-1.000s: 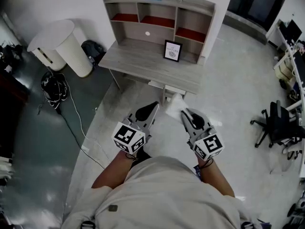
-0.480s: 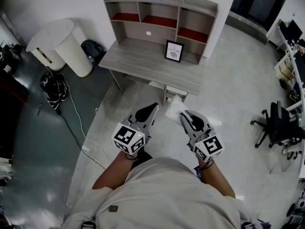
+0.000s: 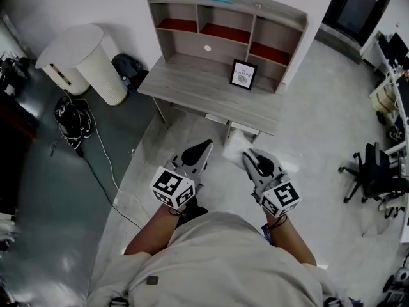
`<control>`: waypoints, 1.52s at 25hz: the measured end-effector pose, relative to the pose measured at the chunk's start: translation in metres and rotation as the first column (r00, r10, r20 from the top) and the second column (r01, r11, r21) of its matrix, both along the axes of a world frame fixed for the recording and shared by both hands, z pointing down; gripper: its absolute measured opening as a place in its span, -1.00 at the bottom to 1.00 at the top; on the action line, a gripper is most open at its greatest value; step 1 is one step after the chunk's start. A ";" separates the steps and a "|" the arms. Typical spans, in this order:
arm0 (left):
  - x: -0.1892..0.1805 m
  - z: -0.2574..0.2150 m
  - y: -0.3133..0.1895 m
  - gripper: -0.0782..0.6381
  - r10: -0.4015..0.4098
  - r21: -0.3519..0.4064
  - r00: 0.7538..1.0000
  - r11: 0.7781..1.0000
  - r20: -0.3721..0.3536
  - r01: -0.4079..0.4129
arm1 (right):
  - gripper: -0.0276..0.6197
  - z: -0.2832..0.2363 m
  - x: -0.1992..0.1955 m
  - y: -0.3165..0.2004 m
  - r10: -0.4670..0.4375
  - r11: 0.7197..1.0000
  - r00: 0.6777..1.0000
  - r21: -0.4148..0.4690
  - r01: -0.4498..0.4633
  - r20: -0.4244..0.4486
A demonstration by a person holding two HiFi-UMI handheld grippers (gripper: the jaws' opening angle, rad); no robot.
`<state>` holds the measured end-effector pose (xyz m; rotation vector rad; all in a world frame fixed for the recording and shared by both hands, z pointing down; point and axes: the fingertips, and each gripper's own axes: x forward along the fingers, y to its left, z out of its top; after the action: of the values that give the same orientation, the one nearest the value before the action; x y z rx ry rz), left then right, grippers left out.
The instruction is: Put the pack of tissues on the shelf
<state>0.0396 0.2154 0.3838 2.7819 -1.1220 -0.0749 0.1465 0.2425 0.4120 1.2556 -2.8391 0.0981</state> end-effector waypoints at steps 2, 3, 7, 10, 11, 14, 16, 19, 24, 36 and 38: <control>-0.014 0.001 -0.011 -0.74 0.004 -0.001 1.000 1.000 -0.004 -0.004 | -0.70 0.001 -0.014 -0.012 0.005 1.000 1.000 -0.006 -0.005 0.004; -0.021 0.002 -0.017 -0.74 0.008 -0.003 1.000 1.000 -0.005 -0.008 | -0.70 0.002 -0.021 -0.018 0.009 1.000 1.000 -0.009 -0.009 0.006; -0.050 0.003 -0.039 -0.74 0.032 -0.009 0.999 0.999 -0.003 -0.032 | -0.70 -0.002 -0.054 -0.043 0.022 1.000 1.000 -0.006 -0.022 0.007; -0.075 -0.002 -0.056 -0.74 0.042 0.001 0.999 0.999 -0.005 -0.042 | -0.70 -0.004 -0.079 -0.061 0.034 0.999 0.999 -0.003 -0.034 0.004; -0.083 -0.005 -0.061 -0.74 0.044 0.007 0.999 0.999 -0.007 -0.043 | -0.70 -0.005 -0.087 -0.067 0.038 0.999 0.999 -0.004 -0.038 0.005; -0.108 -0.009 -0.075 -0.74 0.049 0.014 0.999 0.999 -0.011 -0.049 | -0.70 -0.009 -0.108 -0.082 0.053 0.999 0.999 -0.006 -0.053 0.005; -0.123 -0.008 -0.084 -0.74 0.050 0.010 0.999 0.999 -0.013 -0.050 | -0.70 -0.010 -0.121 -0.090 0.063 0.998 0.998 -0.005 -0.063 0.004; -0.142 -0.005 -0.092 -0.74 0.053 -0.001 0.998 0.999 -0.015 -0.053 | -0.70 -0.008 -0.139 -0.098 0.064 0.998 0.998 -0.005 -0.064 0.001; -0.155 0.002 -0.107 -0.74 0.058 -0.016 0.998 0.998 -0.020 -0.058 | -0.70 -0.003 -0.152 -0.111 0.068 0.997 0.998 -0.020 -0.068 -0.004; -0.143 0.017 -0.163 -0.74 0.053 -0.040 0.999 0.998 0.007 -0.052 | -0.71 0.008 -0.135 -0.172 0.072 0.997 0.997 -0.025 -0.072 0.015; -0.139 0.020 -0.178 -0.74 0.051 -0.045 0.999 0.998 0.014 -0.050 | -0.71 0.009 -0.130 -0.188 0.067 0.997 0.998 -0.023 -0.067 0.015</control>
<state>-0.0993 0.0374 0.4039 2.7741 -1.0429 -0.0234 0.0161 0.0549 0.4213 1.3522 -2.8010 0.1415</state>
